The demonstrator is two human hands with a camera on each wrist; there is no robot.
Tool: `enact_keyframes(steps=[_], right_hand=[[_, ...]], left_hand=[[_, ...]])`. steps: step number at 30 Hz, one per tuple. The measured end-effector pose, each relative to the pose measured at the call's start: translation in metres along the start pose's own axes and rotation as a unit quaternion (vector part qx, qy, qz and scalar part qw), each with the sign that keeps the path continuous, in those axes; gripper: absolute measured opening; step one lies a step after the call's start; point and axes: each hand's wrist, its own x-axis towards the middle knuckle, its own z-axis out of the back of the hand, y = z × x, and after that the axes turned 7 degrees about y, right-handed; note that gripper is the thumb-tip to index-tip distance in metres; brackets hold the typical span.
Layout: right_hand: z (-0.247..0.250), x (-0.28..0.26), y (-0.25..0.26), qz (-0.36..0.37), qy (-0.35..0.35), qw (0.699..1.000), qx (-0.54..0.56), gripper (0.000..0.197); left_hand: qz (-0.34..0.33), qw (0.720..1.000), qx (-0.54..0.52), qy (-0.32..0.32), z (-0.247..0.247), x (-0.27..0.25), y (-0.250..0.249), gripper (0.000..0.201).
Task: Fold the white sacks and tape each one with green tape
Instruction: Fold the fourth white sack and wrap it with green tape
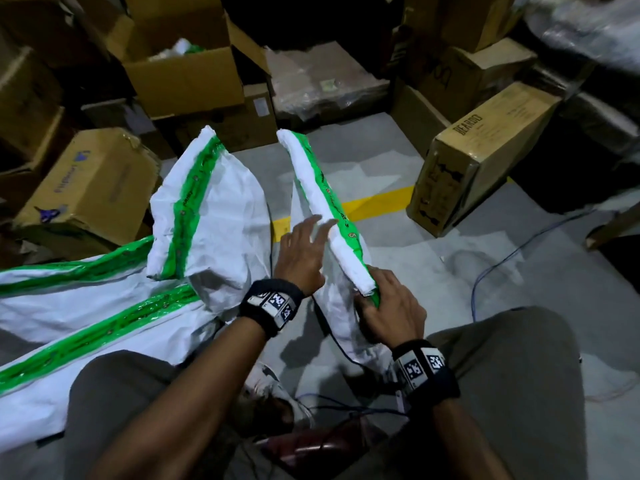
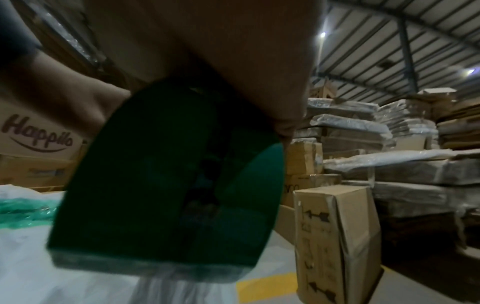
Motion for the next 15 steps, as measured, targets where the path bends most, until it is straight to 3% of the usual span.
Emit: enact_keyframes(steps=[2,5,7,9,11,15], right_hand=[[0.005,0.004,-0.004,0.019,0.006,0.999,-0.03,0.045],[0.017,0.009,-0.011,0.056,-0.006,0.996,-0.073,0.046],[0.034,0.014,-0.019,0.077,-0.021,0.992,-0.094,0.048],[0.056,0.019,-0.026,0.087,-0.032,0.993,-0.067,0.046],[0.08,0.025,-0.033,0.075,-0.065,0.995,0.01,0.041],[0.119,0.042,-0.057,0.02,-0.196,0.971,0.135,0.044]], left_hand=[[-0.125,0.981,0.151,0.004,0.015,0.007,0.0,0.107],[-0.291,0.918,0.266,0.035,0.019,0.032,-0.01,0.061],[-0.342,0.895,0.283,0.039,0.028,0.043,-0.019,0.042],[-0.335,0.906,0.255,0.043,0.041,0.051,-0.032,0.032],[-0.295,0.938,0.169,0.065,0.051,0.056,-0.046,0.019],[-0.237,0.969,0.074,0.009,0.054,0.071,-0.087,0.035]])
